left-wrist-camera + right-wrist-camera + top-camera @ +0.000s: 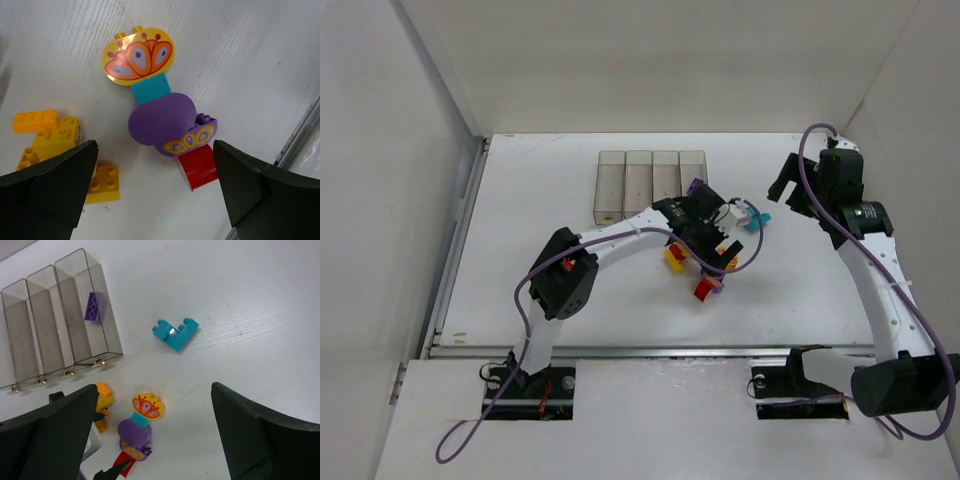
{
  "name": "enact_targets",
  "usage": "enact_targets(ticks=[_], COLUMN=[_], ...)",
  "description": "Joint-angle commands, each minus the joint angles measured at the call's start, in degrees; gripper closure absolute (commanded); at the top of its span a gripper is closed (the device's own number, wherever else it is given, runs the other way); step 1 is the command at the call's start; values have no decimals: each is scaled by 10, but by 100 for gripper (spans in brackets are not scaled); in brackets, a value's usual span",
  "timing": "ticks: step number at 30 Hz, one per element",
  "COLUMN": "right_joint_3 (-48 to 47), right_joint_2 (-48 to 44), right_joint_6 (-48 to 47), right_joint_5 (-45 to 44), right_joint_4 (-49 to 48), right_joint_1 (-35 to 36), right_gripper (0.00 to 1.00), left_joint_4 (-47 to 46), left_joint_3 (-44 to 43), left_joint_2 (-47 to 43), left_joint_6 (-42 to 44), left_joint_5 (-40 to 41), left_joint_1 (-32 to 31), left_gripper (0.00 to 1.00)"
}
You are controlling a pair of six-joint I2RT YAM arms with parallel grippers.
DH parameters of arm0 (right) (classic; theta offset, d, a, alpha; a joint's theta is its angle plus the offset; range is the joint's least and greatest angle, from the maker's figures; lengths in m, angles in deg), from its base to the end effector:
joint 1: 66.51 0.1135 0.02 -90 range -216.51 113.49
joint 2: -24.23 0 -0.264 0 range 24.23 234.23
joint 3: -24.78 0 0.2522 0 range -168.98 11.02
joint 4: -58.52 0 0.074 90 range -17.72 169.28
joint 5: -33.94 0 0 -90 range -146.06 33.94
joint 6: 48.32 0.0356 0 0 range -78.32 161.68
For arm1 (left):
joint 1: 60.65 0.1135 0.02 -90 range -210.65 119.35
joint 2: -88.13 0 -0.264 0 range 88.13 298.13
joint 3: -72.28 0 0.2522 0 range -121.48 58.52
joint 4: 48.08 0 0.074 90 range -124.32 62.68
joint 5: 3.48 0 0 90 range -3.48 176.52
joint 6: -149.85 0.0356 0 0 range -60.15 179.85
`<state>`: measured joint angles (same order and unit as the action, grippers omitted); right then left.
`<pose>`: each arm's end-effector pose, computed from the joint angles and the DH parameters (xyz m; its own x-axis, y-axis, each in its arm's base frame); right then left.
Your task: Sort the legos into containers by color
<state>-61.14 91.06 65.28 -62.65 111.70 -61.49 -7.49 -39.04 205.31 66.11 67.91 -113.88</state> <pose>0.2444 0.0174 0.3774 -0.5085 0.3546 -0.7846 0.2306 0.9341 0.2726 0.2697 -0.3799 0.2445 -0.3341 0.6198 -0.7101 0.9328 0.3255 -0.1548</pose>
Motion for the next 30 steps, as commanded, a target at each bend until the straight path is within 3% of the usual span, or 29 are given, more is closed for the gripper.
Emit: enact_targets(ticks=[1, 6, 15, 21, 30], right_joint_3=[9, 20, 69, 74, 74], right_joint_2=[1, 8, -24, -13, -2], right_joint_6=[9, 9, -7, -7, -18], right_joint_5=[-3, 39, 34, 40, 34], right_joint_4=[-7, -7, -45, -58, -63], right_joint_1=[-4, -4, -4, -4, -4], right_gripper=[0, 0, 0, 0, 0], left_joint_4=[2, 2, 2, -11, -16], left_joint_3=[-33, -40, -78, -51, -29], left_joint_2=[2, 19, 55, 55, 67], left_joint_6=[-47, -47, -58, -79, -93], left_joint_5=[31, 46, 108, 156, 165], left_joint_1=[-4, -16, -49, -54, -54], left_gripper=[0, 0, 0, 0, 0])
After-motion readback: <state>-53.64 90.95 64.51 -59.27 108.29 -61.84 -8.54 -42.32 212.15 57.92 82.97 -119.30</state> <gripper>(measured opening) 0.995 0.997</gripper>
